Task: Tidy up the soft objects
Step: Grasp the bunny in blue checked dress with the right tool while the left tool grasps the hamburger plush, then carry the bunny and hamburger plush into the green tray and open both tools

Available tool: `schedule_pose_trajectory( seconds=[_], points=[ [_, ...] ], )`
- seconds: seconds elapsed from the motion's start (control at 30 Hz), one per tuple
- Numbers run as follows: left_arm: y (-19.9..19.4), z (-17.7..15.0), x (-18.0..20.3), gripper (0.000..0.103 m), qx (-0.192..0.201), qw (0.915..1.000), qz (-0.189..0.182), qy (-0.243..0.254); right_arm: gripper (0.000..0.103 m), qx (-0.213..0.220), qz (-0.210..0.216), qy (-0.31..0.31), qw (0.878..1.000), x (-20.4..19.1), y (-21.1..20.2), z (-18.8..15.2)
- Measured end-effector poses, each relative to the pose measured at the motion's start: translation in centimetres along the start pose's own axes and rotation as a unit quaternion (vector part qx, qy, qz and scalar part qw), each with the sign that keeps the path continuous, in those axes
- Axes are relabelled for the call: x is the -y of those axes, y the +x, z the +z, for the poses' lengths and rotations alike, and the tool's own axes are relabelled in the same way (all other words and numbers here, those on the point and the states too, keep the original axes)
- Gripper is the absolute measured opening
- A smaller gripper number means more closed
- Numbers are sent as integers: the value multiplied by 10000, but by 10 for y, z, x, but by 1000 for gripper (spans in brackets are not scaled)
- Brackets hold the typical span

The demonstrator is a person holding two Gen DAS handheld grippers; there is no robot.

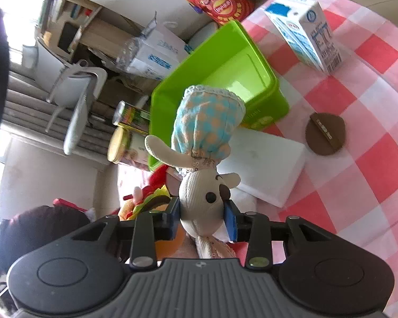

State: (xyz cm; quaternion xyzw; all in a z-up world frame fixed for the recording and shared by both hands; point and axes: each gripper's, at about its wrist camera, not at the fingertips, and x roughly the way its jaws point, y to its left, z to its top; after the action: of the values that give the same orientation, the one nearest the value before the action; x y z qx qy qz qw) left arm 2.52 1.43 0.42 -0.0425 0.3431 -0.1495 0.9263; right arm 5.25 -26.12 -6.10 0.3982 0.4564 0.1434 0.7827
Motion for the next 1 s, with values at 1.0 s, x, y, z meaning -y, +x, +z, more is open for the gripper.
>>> schedule_pose_trajectory(
  seconds=[1.0],
  points=[
    [108,65,-21,41,146,9977,666,36,15,1247,-375,-578,9898,-11,43,84]
  ],
)
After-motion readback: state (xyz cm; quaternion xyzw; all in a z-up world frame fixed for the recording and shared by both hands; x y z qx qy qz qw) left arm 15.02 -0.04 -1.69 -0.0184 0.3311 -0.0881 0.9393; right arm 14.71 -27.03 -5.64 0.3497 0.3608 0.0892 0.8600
